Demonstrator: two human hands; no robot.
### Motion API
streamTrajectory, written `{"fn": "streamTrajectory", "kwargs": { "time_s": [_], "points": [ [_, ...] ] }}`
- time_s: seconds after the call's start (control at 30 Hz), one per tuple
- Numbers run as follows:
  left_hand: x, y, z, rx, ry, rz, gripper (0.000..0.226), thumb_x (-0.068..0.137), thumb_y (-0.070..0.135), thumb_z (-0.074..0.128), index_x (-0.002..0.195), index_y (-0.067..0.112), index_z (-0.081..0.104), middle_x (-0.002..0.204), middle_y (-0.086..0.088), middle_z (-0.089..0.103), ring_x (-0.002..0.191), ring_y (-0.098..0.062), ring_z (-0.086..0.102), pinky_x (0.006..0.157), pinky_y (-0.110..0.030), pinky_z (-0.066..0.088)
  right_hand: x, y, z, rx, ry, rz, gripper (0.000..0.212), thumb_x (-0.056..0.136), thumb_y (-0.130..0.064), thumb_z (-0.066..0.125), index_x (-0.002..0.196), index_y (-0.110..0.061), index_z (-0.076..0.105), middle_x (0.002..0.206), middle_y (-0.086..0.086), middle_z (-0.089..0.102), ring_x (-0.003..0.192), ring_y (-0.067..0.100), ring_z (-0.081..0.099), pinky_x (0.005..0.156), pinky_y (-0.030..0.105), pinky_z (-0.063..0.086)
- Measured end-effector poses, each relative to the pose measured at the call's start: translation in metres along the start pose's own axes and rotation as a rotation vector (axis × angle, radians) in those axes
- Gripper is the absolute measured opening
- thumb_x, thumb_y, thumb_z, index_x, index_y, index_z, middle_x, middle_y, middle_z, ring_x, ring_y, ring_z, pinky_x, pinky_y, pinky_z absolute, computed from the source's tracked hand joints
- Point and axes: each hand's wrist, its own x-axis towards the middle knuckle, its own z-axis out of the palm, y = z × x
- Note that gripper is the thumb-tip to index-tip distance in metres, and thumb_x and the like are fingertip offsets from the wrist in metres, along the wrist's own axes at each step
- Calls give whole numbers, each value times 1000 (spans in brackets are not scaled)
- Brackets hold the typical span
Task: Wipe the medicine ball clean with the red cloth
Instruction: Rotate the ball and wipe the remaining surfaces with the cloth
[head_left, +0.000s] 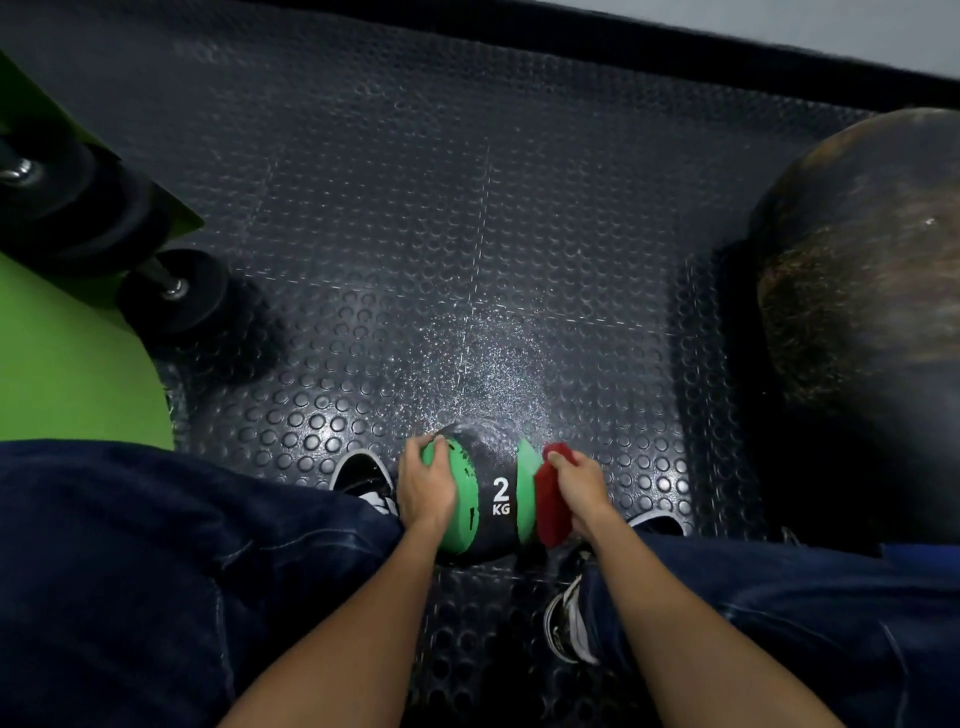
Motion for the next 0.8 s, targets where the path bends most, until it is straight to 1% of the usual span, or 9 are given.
{"fn": "streamTrajectory", "kwargs": {
  "time_s": [0.13, 0.23, 0.37, 0.43, 0.53, 0.6, 0.63, 0.7, 0.8],
  "points": [
    [10, -1, -4, 12, -63, -63, 32, 104, 44, 40, 127, 25, 54, 128, -4, 60, 107, -25, 57, 101, -45, 44, -19, -7, -16, -115, 38, -310, 18, 92, -17, 59, 107, -12, 66, 96, 4, 68, 89, 19, 63, 80, 30, 51],
    [10, 9, 6, 85, -73, -58, 58, 97, 64, 37, 141, 28, 49, 146, -2, 52, 128, -30, 52, 110, -57, 38, -40, 7, -18, -176, 46, -526, 12, 88, -15, 62, 99, -18, 67, 94, -1, 65, 89, 15, 61, 83, 28, 49],
    [9, 11, 8, 169, -12, -45, 54, 100, 60, 39, 145, 31, 48, 143, -1, 53, 124, -24, 53, 105, -46, 40, -52, 37, 3, -308, 16, -771, 13, 84, -15, 65, 97, -19, 64, 102, -8, 52, 101, 12, 50, 92, 22, 39],
    [15, 11, 6, 135, -22, -60, 54, 101, 58, 38, 147, 30, 46, 144, -3, 54, 121, -22, 53, 106, -45, 39, -46, 38, 19, -260, 51, -720, 11, 86, -17, 61, 97, -20, 62, 102, -10, 49, 103, 15, 48, 92, 26, 41],
    [26, 10, 5, 117, -51, -70, 58, 101, 61, 34, 148, 28, 45, 151, -4, 48, 134, -28, 48, 115, -54, 33, -29, 27, 34, -149, 122, -480, 8, 91, -24, 53, 95, -20, 58, 96, -12, 51, 98, 22, 53, 86, 41, 50],
    [28, 13, 7, 109, -44, -91, 60, 100, 62, 35, 147, 27, 46, 152, -3, 47, 138, -31, 45, 116, -57, 32, -15, 15, 28, -79, 161, -333, 13, 91, -21, 53, 98, -15, 62, 93, -3, 59, 93, 27, 59, 85, 44, 50],
    [29, 14, 8, 94, -43, -96, 58, 100, 60, 36, 145, 25, 47, 149, 0, 49, 133, -30, 49, 111, -53, 38, -9, 9, 23, -54, 157, -249, 16, 92, -18, 53, 102, -11, 63, 92, 2, 62, 91, 27, 61, 84, 40, 50],
    [33, 19, 6, 5, -56, -109, 50, 102, 52, 42, 141, 22, 51, 132, 6, 56, 107, -20, 57, 86, -33, 47, -1, 3, 11, 13, 127, -140, 19, 93, -18, 53, 108, -10, 63, 92, 5, 64, 87, 24, 62, 83, 39, 52],
    [45, 24, -1, -38, 3, -148, 40, 104, 40, 43, 133, 16, 56, 107, 1, 61, 77, -15, 51, 67, -29, 41, -3, -4, -2, 19, 139, -237, 10, 90, -21, 56, 97, -19, 62, 91, 5, 65, 85, 24, 64, 82, 46, 55]
  ]
}}
